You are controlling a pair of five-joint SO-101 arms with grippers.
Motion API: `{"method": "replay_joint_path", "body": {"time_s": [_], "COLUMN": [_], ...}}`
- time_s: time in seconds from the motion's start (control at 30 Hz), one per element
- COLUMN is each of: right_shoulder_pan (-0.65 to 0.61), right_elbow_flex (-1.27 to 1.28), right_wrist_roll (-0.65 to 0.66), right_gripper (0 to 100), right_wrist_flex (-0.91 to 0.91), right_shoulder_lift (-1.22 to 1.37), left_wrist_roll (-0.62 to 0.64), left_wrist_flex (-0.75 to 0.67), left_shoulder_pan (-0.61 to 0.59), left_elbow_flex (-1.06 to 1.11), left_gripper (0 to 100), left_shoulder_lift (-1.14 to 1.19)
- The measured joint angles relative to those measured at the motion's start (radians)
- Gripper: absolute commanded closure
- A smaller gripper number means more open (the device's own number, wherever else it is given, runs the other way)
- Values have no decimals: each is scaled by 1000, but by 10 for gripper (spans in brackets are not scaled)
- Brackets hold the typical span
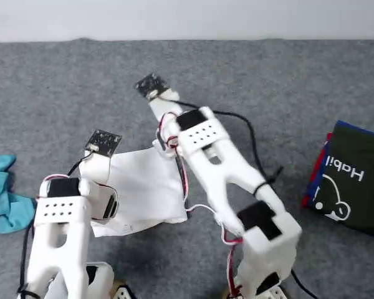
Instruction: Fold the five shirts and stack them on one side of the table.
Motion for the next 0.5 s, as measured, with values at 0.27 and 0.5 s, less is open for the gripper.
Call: {"method": "replay_joint_path", "body": {"time_s": [0.27,0.5], "right_shoulder_pan": [-31,15], "right_elbow_flex": [-181,-292], "right_wrist_roll": [0,0], "right_gripper": [990,990], "right_wrist_flex": [0,0], "right_shoulder_lift": [206,367], "left_wrist_roll": [2,2], "left_wrist_flex": [-87,-94], "left_shoulder_pan": [0,0], "left_elbow_flex": [75,78], "left_gripper": [915,914], "left_shoulder_lift": [0,0]}}
